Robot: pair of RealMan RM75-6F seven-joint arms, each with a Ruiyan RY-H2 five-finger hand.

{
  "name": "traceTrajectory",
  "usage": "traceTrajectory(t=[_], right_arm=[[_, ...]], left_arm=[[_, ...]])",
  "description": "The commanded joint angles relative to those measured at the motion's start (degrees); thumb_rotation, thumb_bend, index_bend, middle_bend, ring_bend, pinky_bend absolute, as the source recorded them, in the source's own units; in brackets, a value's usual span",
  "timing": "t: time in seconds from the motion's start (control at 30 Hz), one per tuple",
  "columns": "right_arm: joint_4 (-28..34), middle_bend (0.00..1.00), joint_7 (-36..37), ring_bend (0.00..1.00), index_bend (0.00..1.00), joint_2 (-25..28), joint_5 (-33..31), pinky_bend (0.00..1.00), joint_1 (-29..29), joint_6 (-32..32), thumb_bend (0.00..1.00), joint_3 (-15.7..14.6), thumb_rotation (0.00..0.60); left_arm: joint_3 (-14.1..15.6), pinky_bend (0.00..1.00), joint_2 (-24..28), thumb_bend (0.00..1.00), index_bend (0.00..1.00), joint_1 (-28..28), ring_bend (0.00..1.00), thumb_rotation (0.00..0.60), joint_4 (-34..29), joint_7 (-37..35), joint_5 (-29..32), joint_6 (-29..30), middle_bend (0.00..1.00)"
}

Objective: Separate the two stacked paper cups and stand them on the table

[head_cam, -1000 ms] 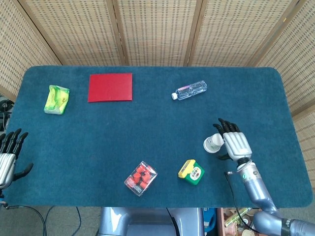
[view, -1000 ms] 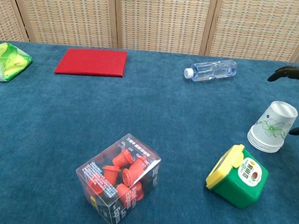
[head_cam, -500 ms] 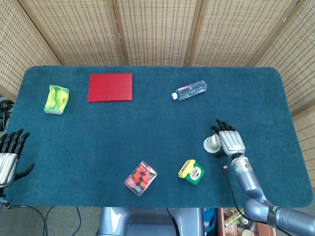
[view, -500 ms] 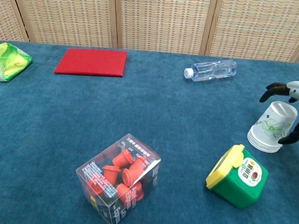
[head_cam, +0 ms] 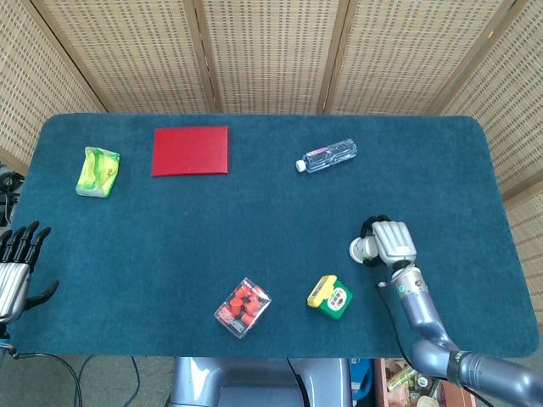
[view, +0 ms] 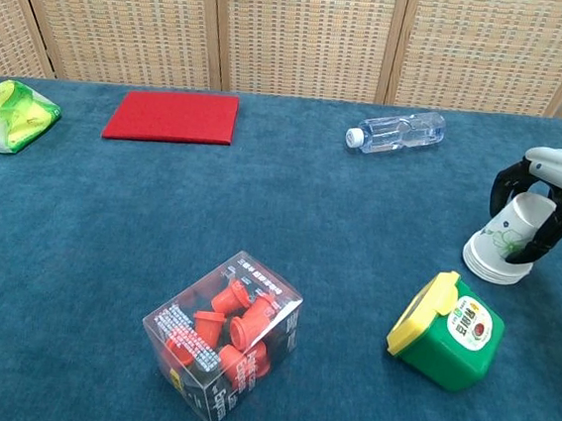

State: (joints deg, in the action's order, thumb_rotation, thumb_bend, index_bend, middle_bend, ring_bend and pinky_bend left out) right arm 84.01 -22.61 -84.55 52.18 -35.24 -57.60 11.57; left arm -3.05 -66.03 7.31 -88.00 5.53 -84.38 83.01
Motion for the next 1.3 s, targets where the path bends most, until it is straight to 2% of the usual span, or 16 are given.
traceTrajectory(t=[0.03, 0.13, 0.23, 0.63, 0.8, 1.0, 1.17, 1.3], right_arm=[[-0.3, 0.53, 0.4, 0.38, 0.65, -0.2, 0.5, 0.66, -0.1, -0.3, 0.20, 0.1, 0.600], [-0.5, 0.59, 1.3, 0.44, 0.71, -0.5, 1.1, 0.72, -0.1, -0.7, 0.21, 0.5, 0.600], [-0.6, 0.61, 2.7, 0.47, 0.73, -0.4, 1.6, 0.73, -0.2, -0.6, 0.22, 1.0, 0.600], [3.9, 0.62, 7.9, 0.47, 0.74, 4.9, -0.1, 0.73, -2.0, 1.1, 0.22, 6.8, 0.600], [5.9, 0.62, 7.9, 0.47, 0.74, 6.9, -2.6, 0.73, -3.1, 1.8, 0.22, 8.8, 0.600], [9.3, 0.62, 11.5, 0.47, 0.74, 9.5, -5.8, 0.73, -3.6, 2.5, 0.22, 11.8, 0.600], [13.0, 0.62, 16.4, 0.47, 0.74, 12.1, -8.4, 0.73, -3.3, 4.4, 0.22, 14.2, 0.600], [14.7, 0.62, 18.9, 0.47, 0.74, 14.1, -9.1, 0.73, -3.2, 6.0, 0.22, 14.5, 0.600]], left_arm=[[-0.1, 0.00, 0.0, 0.28, 0.00, 0.1, 0.00, 0.600, 0.1, -0.3, 0.1, -0.1, 0.00], [-0.1, 0.00, 0.0, 0.28, 0.00, 0.2, 0.00, 0.600, 0.3, -0.7, 0.2, -0.3, 0.00], [-0.1, 0.00, -0.1, 0.28, 0.00, 0.3, 0.00, 0.600, 0.6, -1.3, 0.6, -0.7, 0.00], [-1.7, 0.00, -1.7, 0.28, 0.00, 2.1, 0.00, 0.600, 2.1, -3.2, 1.8, -2.6, 0.00], [-2.6, 0.00, -1.6, 0.28, 0.00, 3.2, 0.00, 0.600, 1.4, -3.1, 2.5, -3.5, 0.00], [-3.1, 0.00, -2.6, 0.28, 0.00, 4.1, 0.00, 0.600, 1.9, -4.4, 3.2, -4.5, 0.00], [-3.3, 0.00, -3.6, 0.29, 0.00, 5.0, 0.00, 0.600, 1.5, -7.9, 2.1, -4.9, 0.00], [-3.9, 0.00, -4.5, 0.29, 0.00, 6.2, 0.00, 0.600, 0.3, -12.8, 1.1, -5.3, 0.00]])
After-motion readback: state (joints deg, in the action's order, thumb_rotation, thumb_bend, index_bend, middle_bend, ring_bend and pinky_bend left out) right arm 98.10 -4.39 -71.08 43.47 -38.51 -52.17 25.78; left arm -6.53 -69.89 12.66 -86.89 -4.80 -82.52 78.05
